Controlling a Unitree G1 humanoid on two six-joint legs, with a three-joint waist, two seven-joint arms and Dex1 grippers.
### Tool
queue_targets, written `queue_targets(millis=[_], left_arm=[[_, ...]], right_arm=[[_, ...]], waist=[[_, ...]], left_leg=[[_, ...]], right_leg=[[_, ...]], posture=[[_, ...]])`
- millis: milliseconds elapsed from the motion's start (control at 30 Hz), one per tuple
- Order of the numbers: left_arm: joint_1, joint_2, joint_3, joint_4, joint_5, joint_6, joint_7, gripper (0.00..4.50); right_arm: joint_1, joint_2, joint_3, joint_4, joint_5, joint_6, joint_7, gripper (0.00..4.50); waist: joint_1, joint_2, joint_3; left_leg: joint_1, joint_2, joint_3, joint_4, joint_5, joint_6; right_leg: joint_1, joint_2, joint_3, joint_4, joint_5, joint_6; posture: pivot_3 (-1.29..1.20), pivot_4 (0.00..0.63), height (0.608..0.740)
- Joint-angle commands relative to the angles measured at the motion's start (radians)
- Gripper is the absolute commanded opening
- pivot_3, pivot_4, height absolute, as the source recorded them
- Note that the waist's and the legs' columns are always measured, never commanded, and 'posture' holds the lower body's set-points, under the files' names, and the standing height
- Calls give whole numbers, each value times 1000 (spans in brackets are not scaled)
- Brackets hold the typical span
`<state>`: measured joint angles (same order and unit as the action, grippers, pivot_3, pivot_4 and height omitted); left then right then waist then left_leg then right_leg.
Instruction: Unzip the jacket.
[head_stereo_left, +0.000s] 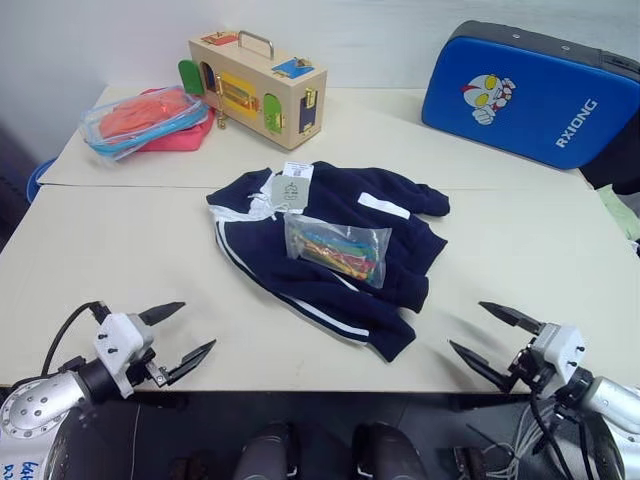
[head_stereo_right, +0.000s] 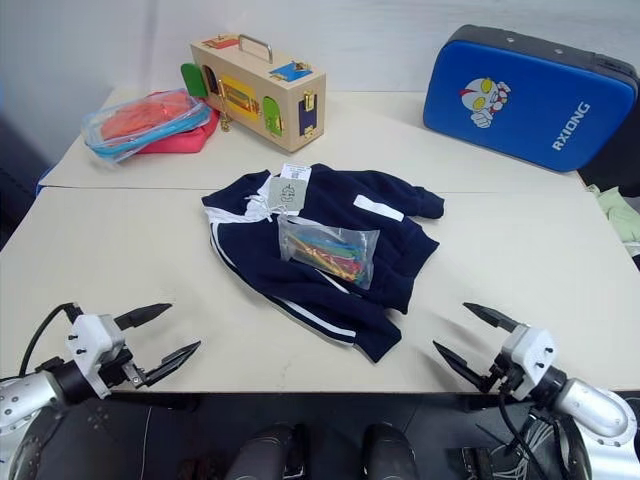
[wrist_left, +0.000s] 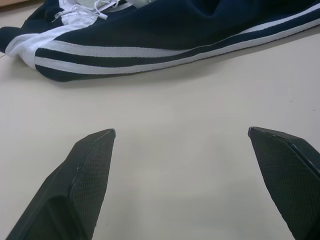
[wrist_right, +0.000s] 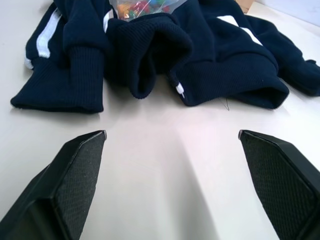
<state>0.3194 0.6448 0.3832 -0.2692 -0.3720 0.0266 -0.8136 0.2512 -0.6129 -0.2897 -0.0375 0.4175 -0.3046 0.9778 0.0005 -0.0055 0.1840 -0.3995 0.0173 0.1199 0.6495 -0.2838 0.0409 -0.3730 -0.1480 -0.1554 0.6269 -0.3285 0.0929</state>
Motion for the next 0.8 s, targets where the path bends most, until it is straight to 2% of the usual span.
queue_targets(millis=[33, 267, 533, 700, 800], left_arm=[[-22, 5, 33, -19, -24, 13, 19, 4500], [-42, 30, 61, -33, -187, 142, -52, 4500], [-32, 72, 58, -1, -164, 102, -143, 4500], [-44, 75, 49, -55, -251, 179, -174, 4500], [-63, 81, 49, -110, -321, 245, -173, 4500]], right_arm=[[15, -18, -42, -36, 26, -5, 4, 4447], [61, -21, -69, -59, 45, 6, 17, 4447], [89, -14, -79, -95, 71, 1, 37, 4447], [81, -17, -66, -103, 104, 18, 67, 4447], [51, -22, -56, -140, 167, 105, 57, 4447]], waist=[[0, 0, 0], [0, 0, 0], [-1, 0, 0], [-1, 0, 0], [0, 0, 0]], left_leg=[[0, 0, 0, 0, 0, 0], [0, 0, 0, 0, 0, 0], [1, 0, 0, 0, 0, 0], [1, 0, 0, 0, 0, 0], [1, 0, 0, 0, 0, 0]], right_leg=[[0, 0, 0, 0, 0, 0], [0, 0, 0, 0, 0, 0], [0, 0, 0, 0, 0, 0], [1, 0, 1, 0, 0, 0], [1, 0, 1, 0, 0, 0]], posture=[[0, 150, 740], [0, 150, 740], [0, 150, 740], [0, 150, 740], [0, 150, 740]])
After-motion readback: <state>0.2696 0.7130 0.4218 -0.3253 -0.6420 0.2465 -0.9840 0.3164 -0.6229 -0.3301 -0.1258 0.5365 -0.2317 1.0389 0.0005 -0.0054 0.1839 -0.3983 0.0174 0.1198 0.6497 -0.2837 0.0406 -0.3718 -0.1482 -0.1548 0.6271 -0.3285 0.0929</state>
